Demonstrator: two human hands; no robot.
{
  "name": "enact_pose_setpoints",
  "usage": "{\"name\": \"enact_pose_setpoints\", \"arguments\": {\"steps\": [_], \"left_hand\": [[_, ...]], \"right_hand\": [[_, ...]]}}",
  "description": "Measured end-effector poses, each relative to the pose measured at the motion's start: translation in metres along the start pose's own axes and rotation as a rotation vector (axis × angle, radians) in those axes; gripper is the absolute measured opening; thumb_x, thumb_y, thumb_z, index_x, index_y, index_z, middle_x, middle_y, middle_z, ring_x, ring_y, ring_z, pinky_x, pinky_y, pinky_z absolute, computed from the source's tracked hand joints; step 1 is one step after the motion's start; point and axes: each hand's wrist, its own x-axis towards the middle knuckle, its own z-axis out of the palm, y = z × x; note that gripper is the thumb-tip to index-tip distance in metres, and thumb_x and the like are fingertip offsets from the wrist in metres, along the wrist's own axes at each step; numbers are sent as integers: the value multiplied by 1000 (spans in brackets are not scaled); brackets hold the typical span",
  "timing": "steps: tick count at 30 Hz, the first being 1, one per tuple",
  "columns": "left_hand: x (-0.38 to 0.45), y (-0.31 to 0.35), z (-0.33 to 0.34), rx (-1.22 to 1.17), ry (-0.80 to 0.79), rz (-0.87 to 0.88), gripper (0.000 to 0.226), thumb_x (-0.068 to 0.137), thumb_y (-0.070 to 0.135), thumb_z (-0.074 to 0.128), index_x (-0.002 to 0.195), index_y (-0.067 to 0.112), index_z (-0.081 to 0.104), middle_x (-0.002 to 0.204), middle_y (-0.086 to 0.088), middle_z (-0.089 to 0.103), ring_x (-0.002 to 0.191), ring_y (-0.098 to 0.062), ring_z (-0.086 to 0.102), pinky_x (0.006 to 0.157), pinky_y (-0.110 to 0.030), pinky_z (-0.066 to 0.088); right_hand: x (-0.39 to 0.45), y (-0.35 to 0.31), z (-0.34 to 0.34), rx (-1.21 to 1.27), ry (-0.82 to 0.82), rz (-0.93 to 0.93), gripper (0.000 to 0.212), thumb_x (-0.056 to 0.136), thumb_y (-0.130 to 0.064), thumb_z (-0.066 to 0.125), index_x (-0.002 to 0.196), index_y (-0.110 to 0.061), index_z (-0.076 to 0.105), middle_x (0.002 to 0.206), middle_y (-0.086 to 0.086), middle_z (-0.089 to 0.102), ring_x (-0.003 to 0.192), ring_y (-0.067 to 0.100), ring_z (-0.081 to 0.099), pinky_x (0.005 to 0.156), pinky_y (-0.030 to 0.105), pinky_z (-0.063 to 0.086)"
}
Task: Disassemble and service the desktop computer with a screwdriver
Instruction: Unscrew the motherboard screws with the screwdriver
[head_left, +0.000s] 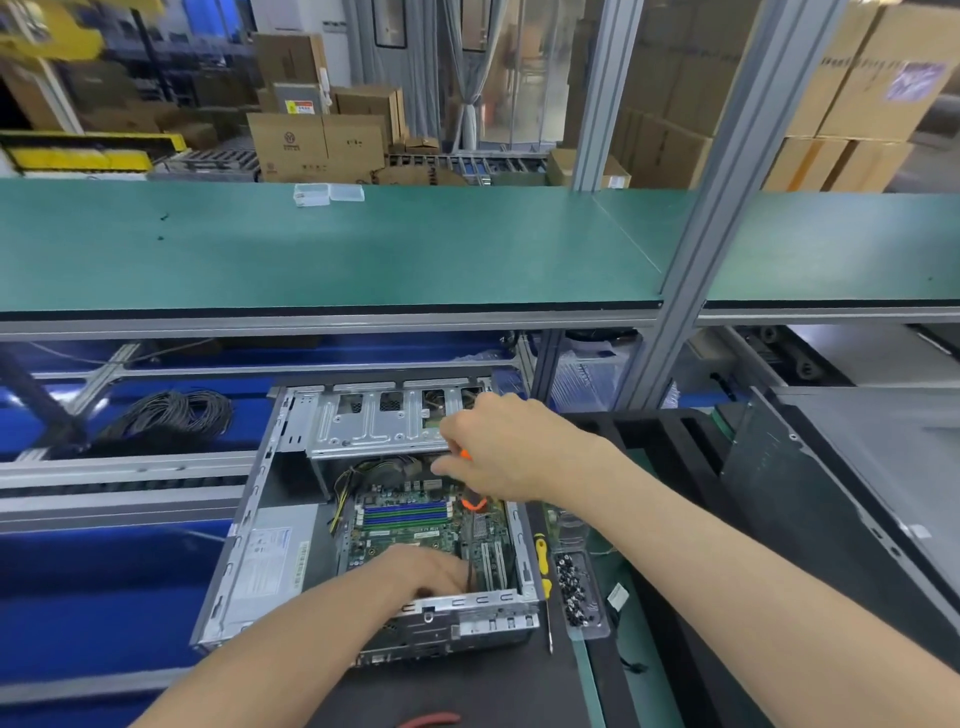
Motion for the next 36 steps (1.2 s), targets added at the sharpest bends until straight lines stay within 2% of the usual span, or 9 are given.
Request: {"name": "enact_pose_setpoints", "arguments": {"steps": [3,6,11,17,22,26,29,34,36], "left_hand": [[0,1,-1,3,-10,-8,39,103,20,43,134,-3,48,141,-23,51,126,-36,53,95,-40,43],[-2,3,-3,38,-27,5,38,103,18,45,130,-8,49,138,-26,52,126,-42,51,99,-45,46],[0,3,1,10,-14,6,50,102,24,49,146,2,40,153,-15,43,133,-28,47,110,-40,37],[2,-1,2,78,13,-25,26,101,8,45,117,-8,55,80,0,48,66,-14,43,64,-28,43],[-3,2,2,56,12,-39,27,101,16,50,119,-2,56,115,-13,64,91,-22,56,91,-40,52],[-3,1,1,66,20,-32,29,101,11,48,120,-9,55,93,-13,56,67,-14,44,76,-37,48],[-11,8,-5,62,18,-21,30,100,8,47,122,-12,54,120,-32,60,58,-10,37,93,-52,49],[-23,15,-7,60,-3,-9,33,101,9,46,130,-7,51,134,-29,54,103,-34,63,99,-46,48],[-21,14,-6,62,8,-15,33,101,7,46,129,-10,51,122,-28,60,92,-31,65,92,-45,52]], "right_hand": [[3,0,-2,135,-69,-110,4,94,-23,58,95,-19,58,88,3,58,87,26,56,68,33,40],[0,6,-9,316,-183,-153,25,80,-7,66,101,-21,61,85,-7,58,74,12,55,63,31,46],[-1,10,-3,-38,-15,27,39,96,-56,53,89,-18,48,73,-4,38,75,26,48,64,36,39],[-6,13,-10,278,-169,-147,20,83,-7,65,97,-20,59,95,-3,58,79,11,53,67,29,44],[-3,5,-3,25,-27,15,38,96,-59,53,91,-21,46,76,-3,40,71,22,45,63,37,39],[2,4,-3,141,-57,-62,11,96,-27,59,98,-16,60,76,-4,45,80,25,52,66,33,42],[1,6,-10,315,-191,-128,27,80,-4,65,103,-19,62,86,-1,61,79,18,58,63,34,51],[2,0,-3,11,-2,-9,37,94,-56,55,91,-19,48,76,-2,44,71,23,46,62,36,40],[4,-2,0,-23,14,-21,30,100,-48,51,95,-18,53,78,0,41,75,26,46,65,35,38]]}}
